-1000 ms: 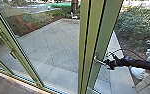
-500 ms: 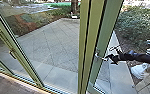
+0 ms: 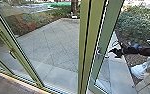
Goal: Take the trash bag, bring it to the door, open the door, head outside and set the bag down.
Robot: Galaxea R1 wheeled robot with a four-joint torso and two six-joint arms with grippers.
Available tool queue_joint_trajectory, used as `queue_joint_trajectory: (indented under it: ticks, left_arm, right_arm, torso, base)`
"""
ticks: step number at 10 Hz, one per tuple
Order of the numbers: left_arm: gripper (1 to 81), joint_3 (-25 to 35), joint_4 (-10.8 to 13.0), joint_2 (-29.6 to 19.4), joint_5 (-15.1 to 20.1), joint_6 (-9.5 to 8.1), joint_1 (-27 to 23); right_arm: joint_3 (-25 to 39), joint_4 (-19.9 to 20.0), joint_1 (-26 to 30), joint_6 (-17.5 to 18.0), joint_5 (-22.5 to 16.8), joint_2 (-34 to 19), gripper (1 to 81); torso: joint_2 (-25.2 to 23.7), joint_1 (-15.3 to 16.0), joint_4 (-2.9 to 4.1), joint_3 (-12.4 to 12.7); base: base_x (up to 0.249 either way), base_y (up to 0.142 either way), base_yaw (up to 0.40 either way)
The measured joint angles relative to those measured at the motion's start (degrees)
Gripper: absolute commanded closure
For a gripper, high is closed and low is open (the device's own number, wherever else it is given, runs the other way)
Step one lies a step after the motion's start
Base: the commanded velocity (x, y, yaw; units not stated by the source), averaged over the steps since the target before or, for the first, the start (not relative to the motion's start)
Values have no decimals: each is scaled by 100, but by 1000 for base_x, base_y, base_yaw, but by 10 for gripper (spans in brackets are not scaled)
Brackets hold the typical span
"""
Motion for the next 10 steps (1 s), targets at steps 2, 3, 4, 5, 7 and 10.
queue_joint_trajectory:
  ticks: [2,3,4,5,7,10]
  left_arm:
    - [811,0,0,0,2,0,26]
    - [811,0,0,5,9,0,28]
    - [811,0,2,24,20,0,37]
    - [811,0,2,48,26,2,61]
    - [811,0,2,41,35,0,89]
    - [811,0,2,46,57,0,113]
  right_arm:
    - [66,-83,77,-85,-144,-151,10]
    - [126,-91,179,-124,-177,-232,10]
    - [228,-102,317,-151,-221,-350,10]
    - [286,-102,378,-160,-301,-416,10]
    - [379,-102,396,-190,-397,-490,10]
    - [647,-98,527,-323,-628,-686,10]
  torso:
    - [5,5,0,92]
    - [5,5,0,158]
    - [5,5,0,241]
    - [5,5,0,337]
    - [2,2,-28,457]
    - [5,5,-350,665]
  base:
    - [0,0,0]
    - [0,0,0]
    - [0,0,0]
    - [0,0,0]
    - [0,0,0]
    - [0,0,0]
